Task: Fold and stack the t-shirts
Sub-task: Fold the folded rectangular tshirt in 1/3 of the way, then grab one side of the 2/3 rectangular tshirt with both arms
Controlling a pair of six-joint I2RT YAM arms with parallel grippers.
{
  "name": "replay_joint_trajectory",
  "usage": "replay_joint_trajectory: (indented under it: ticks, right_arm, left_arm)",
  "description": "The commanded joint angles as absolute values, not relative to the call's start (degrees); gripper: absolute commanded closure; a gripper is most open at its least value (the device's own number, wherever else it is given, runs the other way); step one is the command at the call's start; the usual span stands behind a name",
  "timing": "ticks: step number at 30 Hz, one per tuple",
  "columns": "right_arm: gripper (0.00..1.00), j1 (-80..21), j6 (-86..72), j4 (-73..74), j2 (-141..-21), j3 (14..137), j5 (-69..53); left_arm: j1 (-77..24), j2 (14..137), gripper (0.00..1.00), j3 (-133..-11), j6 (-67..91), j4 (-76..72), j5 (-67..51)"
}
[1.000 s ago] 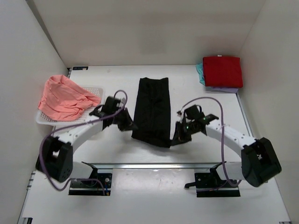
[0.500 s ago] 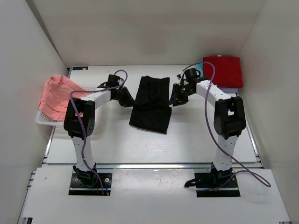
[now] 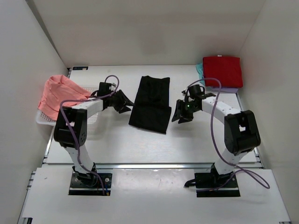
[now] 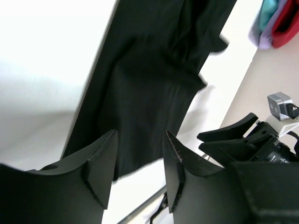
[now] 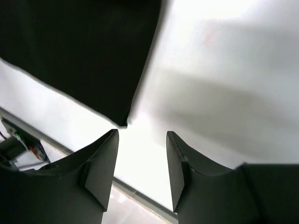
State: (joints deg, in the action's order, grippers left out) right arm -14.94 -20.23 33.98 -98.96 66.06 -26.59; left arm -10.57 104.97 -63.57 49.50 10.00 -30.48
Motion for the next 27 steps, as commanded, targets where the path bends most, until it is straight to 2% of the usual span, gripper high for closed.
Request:
replay_joint_trajectory:
  ticks: [1,4,6,9,27]
  right_arm:
    - [0.57,-18.19,-24.60,26.91,-93.00,60.40,-26.98]
    - [0.54,-20.03,-29.16,24.26,-91.76,55.56,-28.38]
    - [0.47,-20.22,-31.37,20.14,-91.67,52.40,-30.49]
    - [0.45,-21.35,-34.18,16.80,-91.93,50.19,-31.55]
    - [0.47,-24.87,-37.44,13.54,-100.10,52.03,-29.27]
  left_arm:
    - [-10.72,96.52,0.45,-59.86,46.69,11.85,-29.89]
    - [-11.77,93.18,0.42,-56.00,44.30,14.76,-26.20]
    - [-11.86,91.85,0.42,-52.93,44.03,14.68,-24.35]
    - [-11.95,90.97,0.42,-51.33,43.42,14.41,-23.73]
    - [-17.40,97.91,0.44,-51.42,38.58,20.83,-13.80]
